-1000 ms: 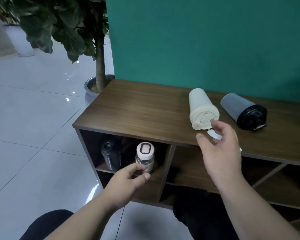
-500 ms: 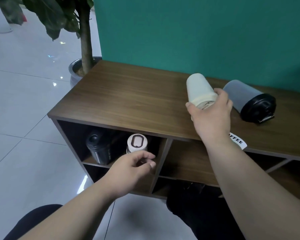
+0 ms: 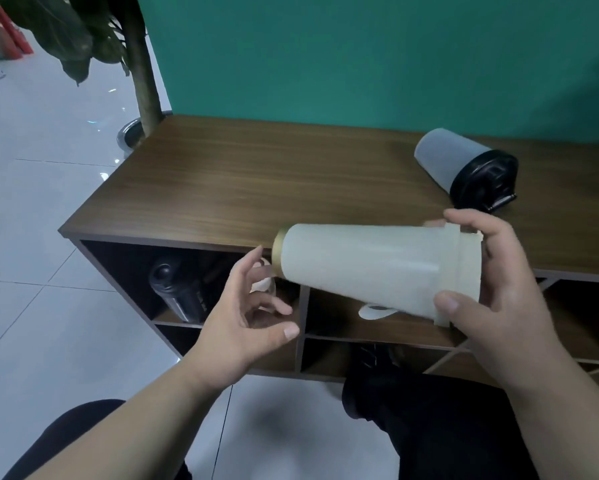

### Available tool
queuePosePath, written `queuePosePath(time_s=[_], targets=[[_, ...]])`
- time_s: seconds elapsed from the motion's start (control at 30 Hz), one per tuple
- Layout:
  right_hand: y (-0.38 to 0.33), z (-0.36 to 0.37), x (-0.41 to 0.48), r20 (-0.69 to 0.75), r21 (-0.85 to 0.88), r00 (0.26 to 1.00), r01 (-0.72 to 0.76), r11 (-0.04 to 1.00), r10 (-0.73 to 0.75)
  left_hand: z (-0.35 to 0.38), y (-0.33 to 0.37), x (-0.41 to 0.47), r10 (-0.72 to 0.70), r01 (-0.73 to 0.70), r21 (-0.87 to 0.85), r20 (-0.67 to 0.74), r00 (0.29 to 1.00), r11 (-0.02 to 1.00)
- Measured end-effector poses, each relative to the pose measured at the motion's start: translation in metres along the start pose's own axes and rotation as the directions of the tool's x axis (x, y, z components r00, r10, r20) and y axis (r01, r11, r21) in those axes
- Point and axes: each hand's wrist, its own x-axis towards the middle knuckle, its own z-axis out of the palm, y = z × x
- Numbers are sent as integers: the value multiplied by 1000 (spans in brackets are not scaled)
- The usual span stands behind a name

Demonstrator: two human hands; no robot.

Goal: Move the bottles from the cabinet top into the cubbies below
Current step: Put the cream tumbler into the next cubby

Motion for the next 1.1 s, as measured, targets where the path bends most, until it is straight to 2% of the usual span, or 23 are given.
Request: queuePosePath(time_s=[0.1,0.2,0.27,0.37,0.47,0.57,0.67,0.9,0.97,1.03,1.1], targets=[[0,-11,-8,147,-177,986,-56,983,82,13,-7,-8,-33,21,165,72,997,986],[8,-8,-13,162,-342,960,-164,925,230,33,-25,-11,-100,-12,459,219,971,888],[16,1,-15,148,-403,941,-224,887,305,49,-34,-7,-198,46,526,236,951,849],[38,11,-17,151,-446,915,-276,852,375,75,-52,4,-314,136,613,191,930,778],[63,13,-13,138,-404,894,-343,848,427,91,-77,20,-377,220,642,116,919,735],[83,10,-4,89,-284,872,-441,851,481,100,-98,36,-384,260,598,88,919,758],[99,15,8,25,-259,883,-447,856,468,107,-118,52,-428,314,574,71,901,756],[129,32,28,-112,-370,877,-473,799,468,121,-173,91,-396,295,584,50,917,756],[134,36,33,-119,-433,883,-457,777,454,124,-204,103,-411,299,629,35,911,717],[141,38,37,-109,-485,881,-452,749,461,126,-195,105,-432,314,649,25,901,693],[147,41,41,-109,-507,875,-457,731,472,127,-180,104,-433,335,581,34,901,742]])
